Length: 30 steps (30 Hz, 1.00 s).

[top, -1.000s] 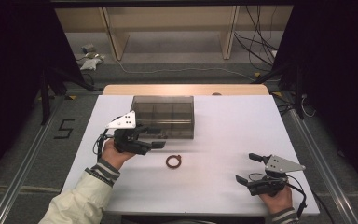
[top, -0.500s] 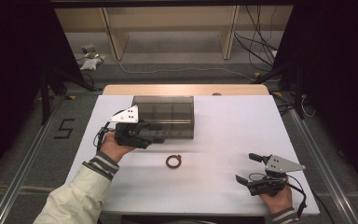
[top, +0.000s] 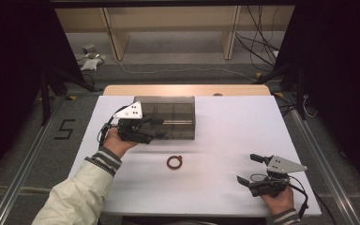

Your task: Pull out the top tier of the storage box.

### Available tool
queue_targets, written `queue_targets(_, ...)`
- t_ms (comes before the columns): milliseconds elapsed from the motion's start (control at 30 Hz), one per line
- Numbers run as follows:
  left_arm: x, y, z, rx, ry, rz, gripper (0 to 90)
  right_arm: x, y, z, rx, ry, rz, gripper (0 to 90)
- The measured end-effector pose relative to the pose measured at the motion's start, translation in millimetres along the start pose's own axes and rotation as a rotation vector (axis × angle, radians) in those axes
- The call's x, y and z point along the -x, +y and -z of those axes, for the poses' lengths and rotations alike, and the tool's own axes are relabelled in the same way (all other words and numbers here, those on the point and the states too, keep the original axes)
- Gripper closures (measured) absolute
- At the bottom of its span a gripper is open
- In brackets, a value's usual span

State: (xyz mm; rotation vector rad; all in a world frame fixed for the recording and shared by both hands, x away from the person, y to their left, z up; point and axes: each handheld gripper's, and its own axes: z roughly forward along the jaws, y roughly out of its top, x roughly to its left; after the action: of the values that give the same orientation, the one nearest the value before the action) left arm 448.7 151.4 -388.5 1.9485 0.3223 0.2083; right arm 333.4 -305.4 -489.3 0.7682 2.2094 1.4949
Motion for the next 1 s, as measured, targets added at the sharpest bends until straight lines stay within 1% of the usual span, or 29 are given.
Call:
queue_targets(100,-2.4,1.3,-2.3,-0.012,0.003,0.0,45.0,0.0,0.0,-0.1,-0.001,-0.001,0.0,3.3)
queue_targets(267,-5.1,4.3,-5.4,-0.047,0.011,-0.008,44.9,0.1,0.0,-0.2,-0.002,0.0,-0.001,3.3)
queue_targets(400,-7.6,8.7,-10.9,-0.083,0.004,0.001,44.4,0.3,0.0,-0.4,-0.002,0.003,-0.004,3.3)
queue_targets(500,-7.9,12.9,-14.8,-0.106,0.0,-0.01,44.3,0.4,0.0,-0.3,-0.002,0.003,-0.006,3.3)
queue_targets(533,-8.2,14.0,-15.8,-0.114,0.001,-0.023,44.2,0.5,0.0,-0.2,-0.002,0.003,-0.006,3.3)
queue_targets(633,-7.6,16.0,-19.2,-0.137,0.003,-0.044,44.3,0.6,0.0,-0.3,-0.002,0.003,-0.007,3.3)
queue_targets(700,-7.0,16.9,-21.8,-0.165,0.005,-0.071,44.7,0.6,0.0,-0.3,-0.002,0.004,-0.006,3.3)
queue_targets(767,-5.9,17.8,-24.4,-0.192,0.006,-0.112,45.6,0.7,0.0,-0.1,-0.003,0.005,-0.006,3.3)
queue_targets(833,-5.9,19.4,-25.9,-0.204,-0.004,-0.125,45.6,0.6,0.0,-0.2,-0.002,0.005,-0.006,3.3)
queue_targets(900,-5.7,21.2,-27.1,-0.204,-0.016,-0.13,45.6,0.7,0.0,-0.1,-0.002,0.005,-0.005,3.3)
queue_targets(1000,-5.0,23.0,-29.7,-0.219,-0.016,-0.141,45.6,0.7,0.0,-0.1,-0.002,0.005,-0.005,3.3)
